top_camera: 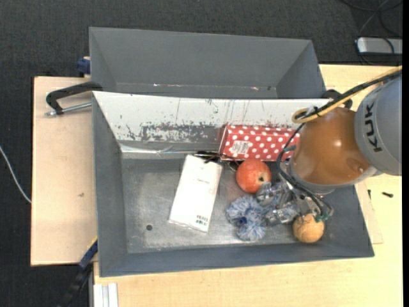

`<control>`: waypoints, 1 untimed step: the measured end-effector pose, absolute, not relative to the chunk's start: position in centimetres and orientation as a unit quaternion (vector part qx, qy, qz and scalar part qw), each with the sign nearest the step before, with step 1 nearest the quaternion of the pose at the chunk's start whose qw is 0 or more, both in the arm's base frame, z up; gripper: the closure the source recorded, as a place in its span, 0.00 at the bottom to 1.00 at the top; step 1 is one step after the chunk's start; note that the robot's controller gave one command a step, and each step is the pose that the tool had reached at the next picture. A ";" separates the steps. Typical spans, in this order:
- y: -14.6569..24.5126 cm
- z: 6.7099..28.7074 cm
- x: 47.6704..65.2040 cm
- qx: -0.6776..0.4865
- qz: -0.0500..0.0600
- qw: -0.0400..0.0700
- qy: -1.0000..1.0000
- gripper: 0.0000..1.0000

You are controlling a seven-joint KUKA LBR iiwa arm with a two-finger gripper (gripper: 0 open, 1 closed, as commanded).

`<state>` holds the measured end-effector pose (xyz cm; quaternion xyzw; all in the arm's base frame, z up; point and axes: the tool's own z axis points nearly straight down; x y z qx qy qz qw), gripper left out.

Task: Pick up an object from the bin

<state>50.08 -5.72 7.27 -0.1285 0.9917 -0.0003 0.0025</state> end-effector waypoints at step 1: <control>-5.7 7.3 50.1 -0.128 0.000 0.002 0.992 1.00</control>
Offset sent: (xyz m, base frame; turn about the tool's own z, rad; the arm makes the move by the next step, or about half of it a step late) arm -0.0025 -0.0065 0.2095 0.0703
